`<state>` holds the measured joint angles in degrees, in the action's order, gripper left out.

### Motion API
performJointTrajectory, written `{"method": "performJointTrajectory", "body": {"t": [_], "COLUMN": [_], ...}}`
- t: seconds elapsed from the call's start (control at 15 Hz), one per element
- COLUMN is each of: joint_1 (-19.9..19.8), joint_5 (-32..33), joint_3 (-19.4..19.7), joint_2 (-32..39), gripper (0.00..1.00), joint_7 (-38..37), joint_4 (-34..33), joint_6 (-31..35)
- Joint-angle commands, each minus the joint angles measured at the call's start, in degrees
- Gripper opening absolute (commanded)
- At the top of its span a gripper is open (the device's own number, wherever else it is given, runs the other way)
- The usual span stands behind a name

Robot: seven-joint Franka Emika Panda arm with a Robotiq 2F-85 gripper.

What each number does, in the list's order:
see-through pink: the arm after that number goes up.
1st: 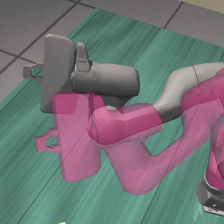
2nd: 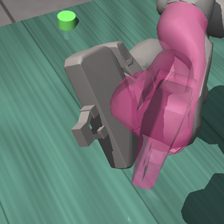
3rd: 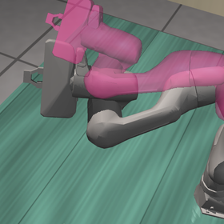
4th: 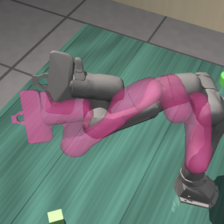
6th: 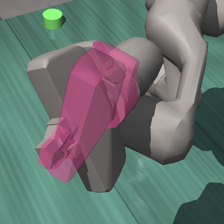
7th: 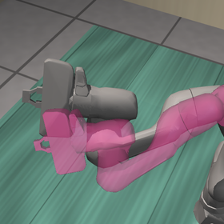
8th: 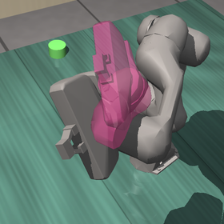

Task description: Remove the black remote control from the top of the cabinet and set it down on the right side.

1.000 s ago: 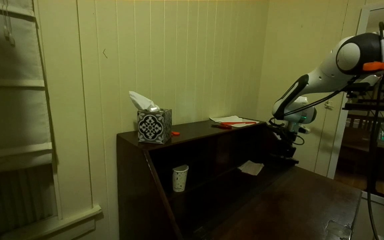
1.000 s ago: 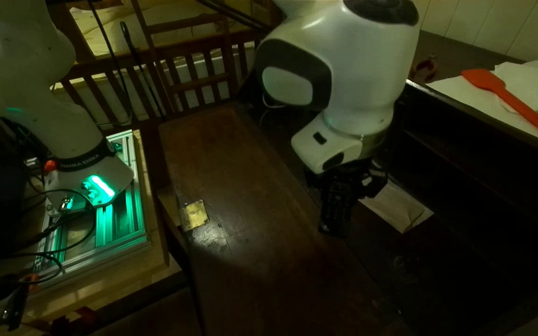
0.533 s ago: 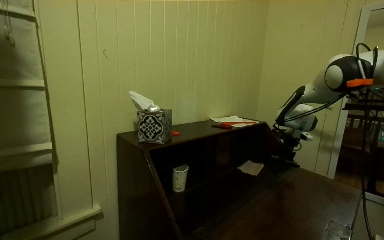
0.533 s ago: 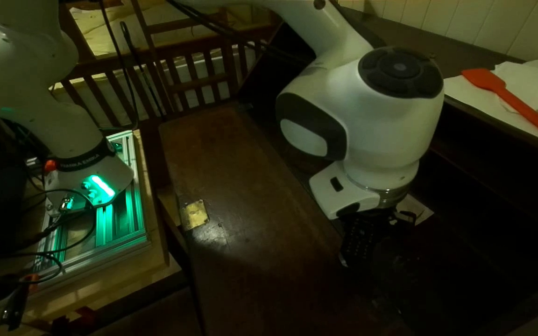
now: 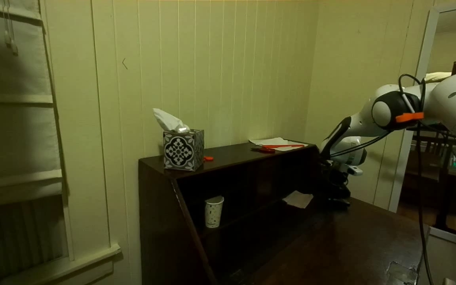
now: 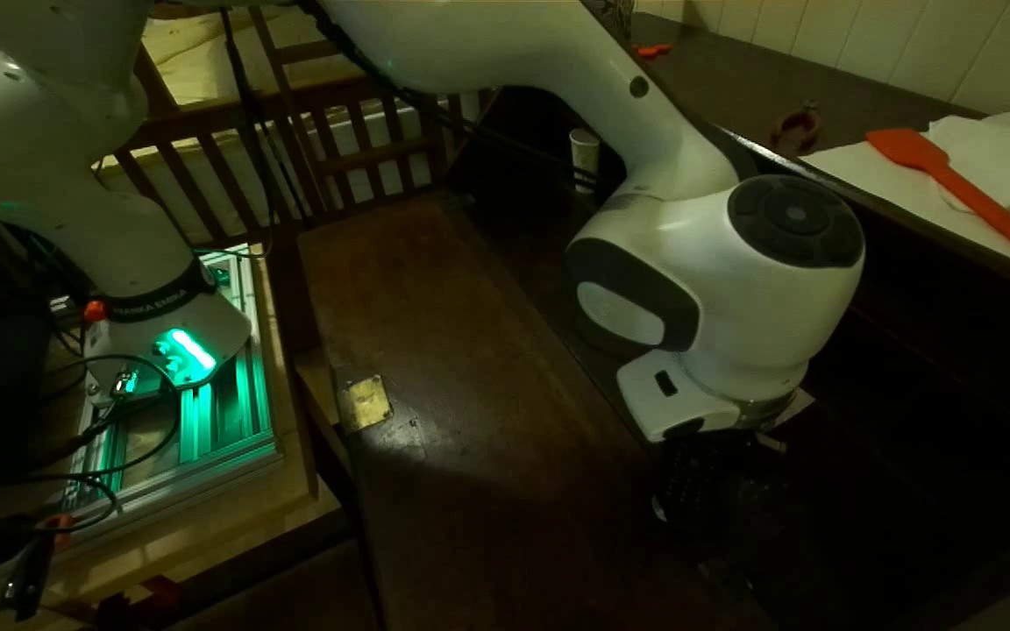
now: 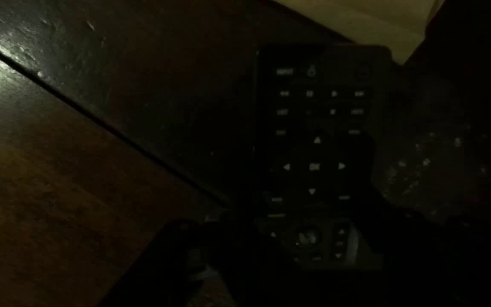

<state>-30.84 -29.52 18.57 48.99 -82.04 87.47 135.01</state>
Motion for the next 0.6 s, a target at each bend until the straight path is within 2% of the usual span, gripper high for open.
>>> {"method": "performJointTrajectory", "body": {"t": [0.0,0.07,0.13,0.27,0.4,0.53], "joint_1": [-1.3,-1.1,-1.0,0.2,2.3,4.2], "joint_5": [0.5,1.1,1.5,3.0,5.4,9.3], "joint_3": [-0.6,-0.5,-0.4,0.4,1.8,2.0], "joint_2": [3.5,3.2,3.0,0.8,-2.9,-8.2], "gripper": [0.36,0.86,0.88,0.98,1.00,1.00], "joint_7": [-3.4,-3.6,-3.7,-3.5,-2.8,1.2], "joint_4": [-5.8,-6.2,-6.5,-5.4,-2.6,1.7], "joint_6": [-3.3,-4.4,-5.5,-7.0,-7.2,-10.1]}}
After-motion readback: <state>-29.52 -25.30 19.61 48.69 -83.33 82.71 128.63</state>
